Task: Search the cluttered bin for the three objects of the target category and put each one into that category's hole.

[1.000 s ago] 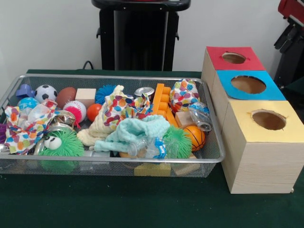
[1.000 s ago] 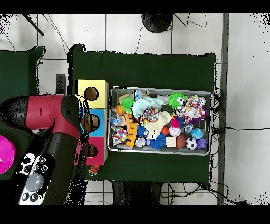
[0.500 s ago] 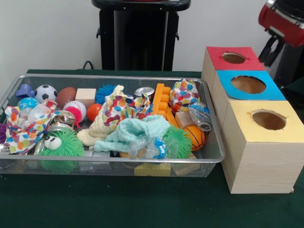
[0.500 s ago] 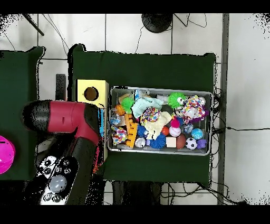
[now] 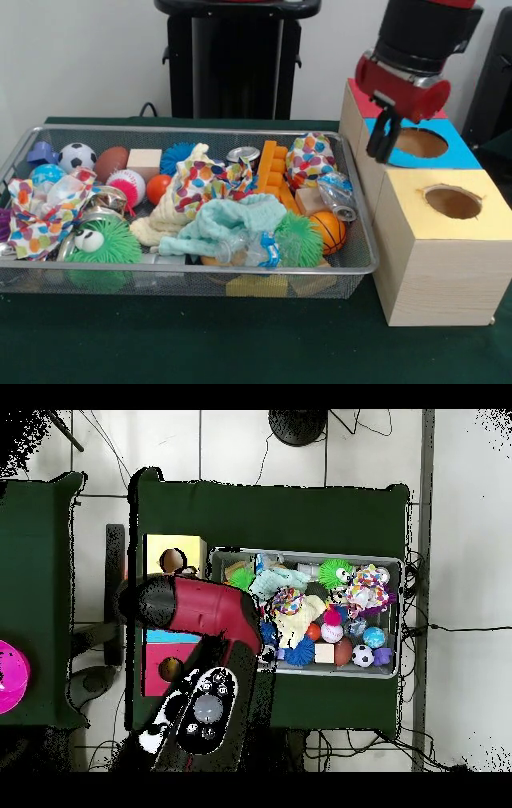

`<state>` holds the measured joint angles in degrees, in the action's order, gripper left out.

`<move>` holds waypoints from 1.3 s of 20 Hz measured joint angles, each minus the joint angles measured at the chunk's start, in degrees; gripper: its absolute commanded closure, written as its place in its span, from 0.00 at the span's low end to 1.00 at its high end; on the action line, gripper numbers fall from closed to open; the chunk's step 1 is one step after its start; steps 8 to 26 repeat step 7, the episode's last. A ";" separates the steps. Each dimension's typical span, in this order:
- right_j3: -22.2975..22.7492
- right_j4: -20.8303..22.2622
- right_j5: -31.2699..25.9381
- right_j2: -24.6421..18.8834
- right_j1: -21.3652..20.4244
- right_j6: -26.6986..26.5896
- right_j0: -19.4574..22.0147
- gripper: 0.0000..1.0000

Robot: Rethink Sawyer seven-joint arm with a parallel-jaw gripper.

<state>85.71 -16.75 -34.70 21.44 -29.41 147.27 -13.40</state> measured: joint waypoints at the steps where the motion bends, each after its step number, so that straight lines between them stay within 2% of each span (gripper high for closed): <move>1: 0.31 0.26 0.06 -0.60 -0.05 0.00 0.81 1.00; 7: 1.78 3.16 0.06 -3.89 -0.01 0.00 4.63 1.00; 26: 1.78 3.16 0.06 -3.89 -0.01 0.00 4.63 1.00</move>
